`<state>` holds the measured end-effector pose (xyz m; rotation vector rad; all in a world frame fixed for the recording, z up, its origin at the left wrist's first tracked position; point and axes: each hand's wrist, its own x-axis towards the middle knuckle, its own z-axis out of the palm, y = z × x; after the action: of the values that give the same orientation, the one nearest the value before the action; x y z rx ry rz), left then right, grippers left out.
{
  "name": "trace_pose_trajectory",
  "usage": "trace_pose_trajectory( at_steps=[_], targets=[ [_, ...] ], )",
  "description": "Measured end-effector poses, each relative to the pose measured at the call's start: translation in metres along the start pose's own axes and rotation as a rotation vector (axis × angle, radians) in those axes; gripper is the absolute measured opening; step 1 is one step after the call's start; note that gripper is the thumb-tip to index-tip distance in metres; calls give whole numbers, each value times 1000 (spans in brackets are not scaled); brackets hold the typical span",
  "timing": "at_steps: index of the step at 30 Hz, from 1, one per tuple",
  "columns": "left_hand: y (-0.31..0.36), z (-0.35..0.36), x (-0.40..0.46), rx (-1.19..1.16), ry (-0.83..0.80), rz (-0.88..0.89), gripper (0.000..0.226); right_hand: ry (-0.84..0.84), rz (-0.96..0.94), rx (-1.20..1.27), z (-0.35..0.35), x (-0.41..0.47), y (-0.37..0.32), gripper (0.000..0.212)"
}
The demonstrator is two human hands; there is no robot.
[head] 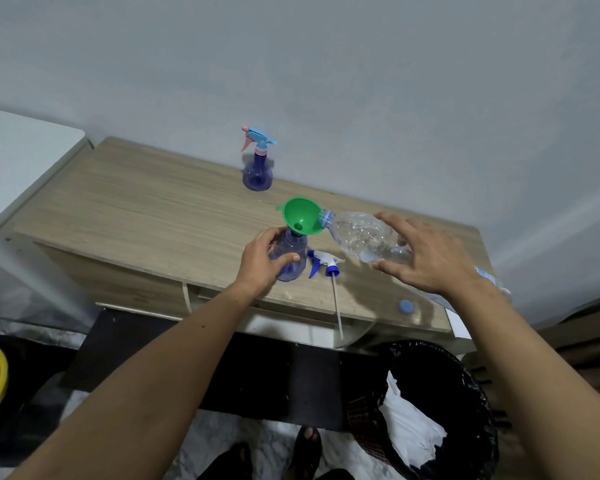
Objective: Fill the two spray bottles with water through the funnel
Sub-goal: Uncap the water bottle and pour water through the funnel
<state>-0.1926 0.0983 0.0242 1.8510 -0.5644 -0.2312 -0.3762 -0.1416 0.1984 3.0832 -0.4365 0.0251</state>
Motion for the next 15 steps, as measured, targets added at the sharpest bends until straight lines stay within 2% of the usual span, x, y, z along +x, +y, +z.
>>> trace_pose_trajectory(
  at_steps=[15],
  targets=[
    [-2, 2, 0, -22, 3, -2, 60, -18, 7, -38, -11, -1, -5, 87]
  ],
)
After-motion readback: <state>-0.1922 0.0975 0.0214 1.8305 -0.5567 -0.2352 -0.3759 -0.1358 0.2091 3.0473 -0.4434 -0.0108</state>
